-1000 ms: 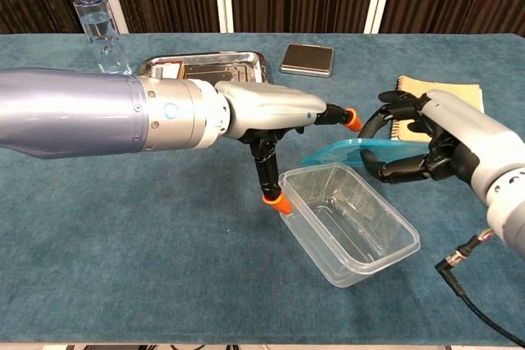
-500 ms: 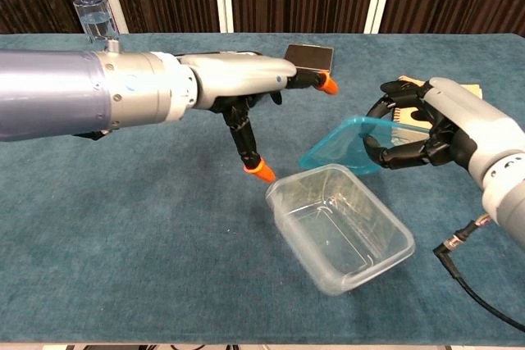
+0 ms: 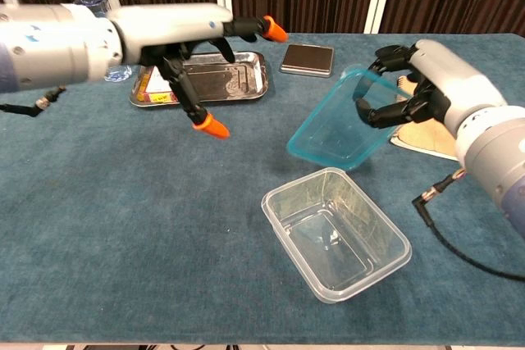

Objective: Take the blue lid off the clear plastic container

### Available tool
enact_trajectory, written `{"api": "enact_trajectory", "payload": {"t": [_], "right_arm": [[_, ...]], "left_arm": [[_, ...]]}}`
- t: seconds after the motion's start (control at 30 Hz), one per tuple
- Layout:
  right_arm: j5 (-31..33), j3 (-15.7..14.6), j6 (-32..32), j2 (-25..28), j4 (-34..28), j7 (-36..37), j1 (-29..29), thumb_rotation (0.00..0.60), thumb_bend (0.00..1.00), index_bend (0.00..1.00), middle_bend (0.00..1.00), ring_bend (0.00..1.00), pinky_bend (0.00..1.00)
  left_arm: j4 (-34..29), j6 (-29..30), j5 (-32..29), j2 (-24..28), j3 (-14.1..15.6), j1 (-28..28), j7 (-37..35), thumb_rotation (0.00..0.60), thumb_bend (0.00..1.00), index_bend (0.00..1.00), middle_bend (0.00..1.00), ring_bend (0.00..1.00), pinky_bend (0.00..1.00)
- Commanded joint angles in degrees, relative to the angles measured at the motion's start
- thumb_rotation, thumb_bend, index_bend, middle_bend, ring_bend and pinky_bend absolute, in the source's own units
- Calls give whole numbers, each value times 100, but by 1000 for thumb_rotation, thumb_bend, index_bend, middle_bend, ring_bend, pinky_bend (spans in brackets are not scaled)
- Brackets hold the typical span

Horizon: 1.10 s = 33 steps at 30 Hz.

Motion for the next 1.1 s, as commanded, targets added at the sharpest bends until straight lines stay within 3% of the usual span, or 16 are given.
{"api": "enact_trajectory", "payload": {"t": [0.03, 0.33, 0.4, 0.47, 0.5, 0.57, 0.77, 0.97, 1.1], "right_arm": [[88, 95, -47, 132, 100, -79, 44, 600, 541, 612, 100, 0, 0], [436, 156, -226, 430, 584, -608, 207, 600, 543, 608, 107, 0, 0], [510, 162, -274, 482, 706, -790, 277, 600, 542, 503, 104, 0, 0], [597, 178, -328, 513, 815, -953, 355, 600, 543, 185, 55, 0, 0], [663, 185, -377, 531, 854, -1041, 397, 600, 539, 95, 34, 0, 0], [792, 233, -452, 564, 887, -1165, 477, 600, 473, 0, 0, 0, 0], [726, 351, -521, 728, 938, -1299, 698, 600, 354, 0, 0, 0, 0], [925, 487, -424, 912, 728, -1343, 710, 600, 345, 0, 0, 0, 0], [982, 396, -470, 1236, 446, -1280, 574, 600, 345, 0, 0, 0, 0]], "left_arm": [[-116, 192, 251, 262, 67, 229, -336, 600, 0, 0, 0, 0, 171], [-268, 565, 938, 874, 305, 668, -986, 600, 0, 0, 0, 0, 168], [-299, 635, 1036, 1018, 337, 748, -1114, 600, 0, 0, 0, 0, 167], [-317, 712, 1120, 1154, 359, 825, -1225, 600, 0, 0, 0, 0, 167], [-326, 749, 1160, 1211, 370, 862, -1279, 600, 0, 0, 0, 0, 166], [-341, 830, 1232, 1315, 388, 937, -1376, 600, 0, 0, 0, 0, 162], [-345, 977, 1369, 1540, 426, 1104, -1558, 600, 0, 0, 0, 0, 147], [-367, 1079, 1446, 1593, 473, 1250, -1565, 600, 0, 0, 0, 0, 145], [-462, 1243, 1552, 1658, 561, 1418, -1459, 600, 0, 0, 0, 0, 144]]}}
